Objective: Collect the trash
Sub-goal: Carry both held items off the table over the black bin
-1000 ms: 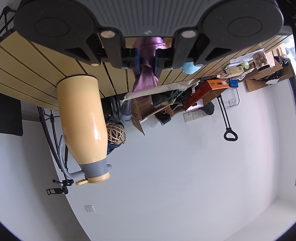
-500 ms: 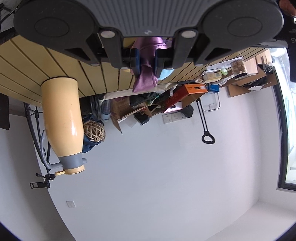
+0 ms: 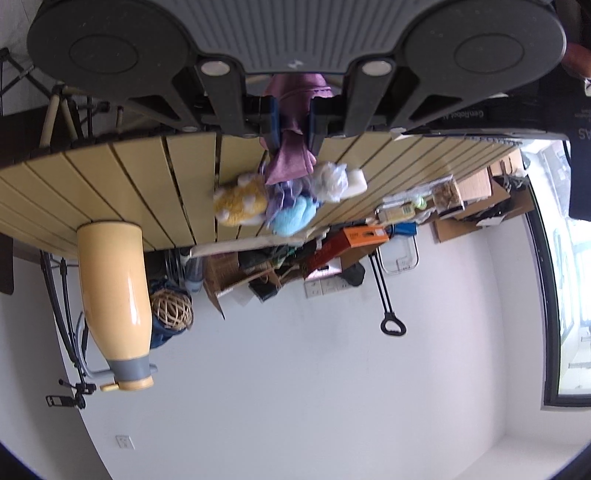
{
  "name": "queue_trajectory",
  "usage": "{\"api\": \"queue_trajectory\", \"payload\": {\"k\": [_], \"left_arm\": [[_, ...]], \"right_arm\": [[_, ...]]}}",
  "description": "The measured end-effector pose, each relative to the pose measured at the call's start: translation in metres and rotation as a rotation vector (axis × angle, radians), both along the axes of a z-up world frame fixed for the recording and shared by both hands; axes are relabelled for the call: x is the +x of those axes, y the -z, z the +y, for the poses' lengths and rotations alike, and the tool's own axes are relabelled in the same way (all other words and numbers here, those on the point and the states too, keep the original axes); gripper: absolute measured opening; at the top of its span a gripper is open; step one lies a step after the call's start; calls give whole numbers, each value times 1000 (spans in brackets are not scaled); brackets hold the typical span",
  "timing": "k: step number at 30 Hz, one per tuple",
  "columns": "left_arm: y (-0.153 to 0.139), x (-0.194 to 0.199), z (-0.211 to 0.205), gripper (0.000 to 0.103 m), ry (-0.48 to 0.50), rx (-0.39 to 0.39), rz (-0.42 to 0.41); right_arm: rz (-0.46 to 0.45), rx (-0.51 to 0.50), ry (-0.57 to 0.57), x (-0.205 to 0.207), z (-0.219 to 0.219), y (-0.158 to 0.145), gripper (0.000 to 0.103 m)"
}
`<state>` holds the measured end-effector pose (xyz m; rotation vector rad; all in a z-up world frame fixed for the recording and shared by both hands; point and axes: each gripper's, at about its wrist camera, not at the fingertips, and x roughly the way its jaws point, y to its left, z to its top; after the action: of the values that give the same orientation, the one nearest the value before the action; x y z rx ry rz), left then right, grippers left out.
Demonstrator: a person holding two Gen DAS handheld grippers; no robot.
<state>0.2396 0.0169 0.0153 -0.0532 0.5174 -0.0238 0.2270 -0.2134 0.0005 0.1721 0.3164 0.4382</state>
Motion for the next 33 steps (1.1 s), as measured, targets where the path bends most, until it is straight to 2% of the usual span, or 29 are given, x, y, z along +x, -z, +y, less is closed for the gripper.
{"api": "queue_trajectory", "payload": {"k": [12, 24, 28, 33], "left_arm": [[46, -19, -1, 30, -9, 14, 131], [107, -25, 4, 30, -17, 32, 316], [126, -24, 5, 30, -51, 71, 365], [145, -18, 14, 30, -91, 66, 434]], "right_arm": [[191, -62, -12, -20, 1, 58, 14], [393, -154, -21, -19, 7, 115, 14], [455, -177, -9, -15, 6, 134, 14], [508, -196, 16, -10, 5, 148, 14]]}}
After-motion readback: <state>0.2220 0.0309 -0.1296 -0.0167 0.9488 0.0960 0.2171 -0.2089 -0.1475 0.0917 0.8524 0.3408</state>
